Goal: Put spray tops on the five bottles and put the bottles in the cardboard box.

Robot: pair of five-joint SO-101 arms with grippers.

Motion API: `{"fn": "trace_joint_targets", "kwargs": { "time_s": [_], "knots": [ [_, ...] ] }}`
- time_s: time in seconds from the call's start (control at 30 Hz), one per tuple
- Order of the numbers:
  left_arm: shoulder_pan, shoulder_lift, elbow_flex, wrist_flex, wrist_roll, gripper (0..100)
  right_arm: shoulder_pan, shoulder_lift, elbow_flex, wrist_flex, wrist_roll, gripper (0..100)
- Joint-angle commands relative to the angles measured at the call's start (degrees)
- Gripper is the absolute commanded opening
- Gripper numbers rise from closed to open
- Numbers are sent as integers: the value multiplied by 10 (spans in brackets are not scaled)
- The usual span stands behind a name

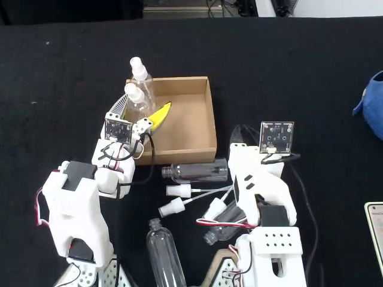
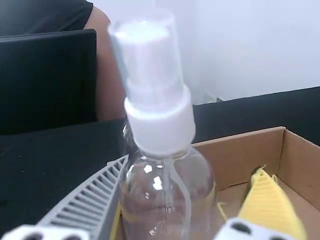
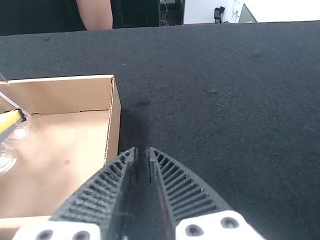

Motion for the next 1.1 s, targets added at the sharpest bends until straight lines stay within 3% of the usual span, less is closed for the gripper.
{"fn": "trace_joint_targets", "kwargs": {
  "time_s": [0.0, 0.13, 0.33, 0.6, 1.07],
  "knots": [
    [-8, -23, -17, 2, -4, 235, 10, -16, -5, -18, 4, 11],
    [-11, -62, -16, 14, -4, 235, 10, -16, -5, -18, 4, 11],
    [-23, -106, -17, 115, -4, 236, 10, -16, -5, -18, 4, 11],
    [-22, -144, -6, 114, -4, 236, 10, -16, -6, -18, 4, 11],
    [-9, -337, 89, 119, -4, 236, 10, -16, -5, -18, 4, 11]
  ]
}}
